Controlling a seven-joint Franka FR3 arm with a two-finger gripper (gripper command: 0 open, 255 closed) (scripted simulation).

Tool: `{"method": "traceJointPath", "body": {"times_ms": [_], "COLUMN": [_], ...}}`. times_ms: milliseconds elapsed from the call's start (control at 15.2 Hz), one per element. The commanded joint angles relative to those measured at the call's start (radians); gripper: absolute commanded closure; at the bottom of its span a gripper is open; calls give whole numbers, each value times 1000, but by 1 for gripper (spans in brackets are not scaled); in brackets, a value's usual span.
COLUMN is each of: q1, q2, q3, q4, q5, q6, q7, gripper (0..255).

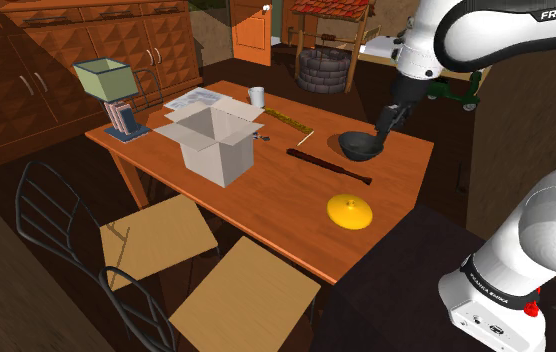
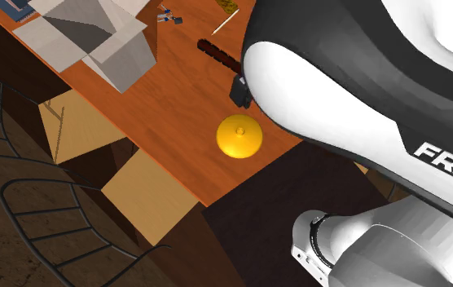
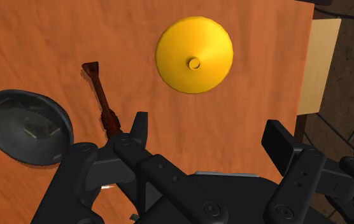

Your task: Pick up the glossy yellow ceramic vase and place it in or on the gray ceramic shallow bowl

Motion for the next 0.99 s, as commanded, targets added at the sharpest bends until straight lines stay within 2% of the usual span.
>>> {"method": "traceJointPath", "body": {"times_ms": [0,462,924], "q1": [2,14,44], "q2": [26,207,485], "q3": [-4,-20,-41], "q4": [-55,-174,-212], "q5": [4,22,72], "q6": [81,373,681], "q7": [-3,-18,-57], "gripper": [0,0,0]}}
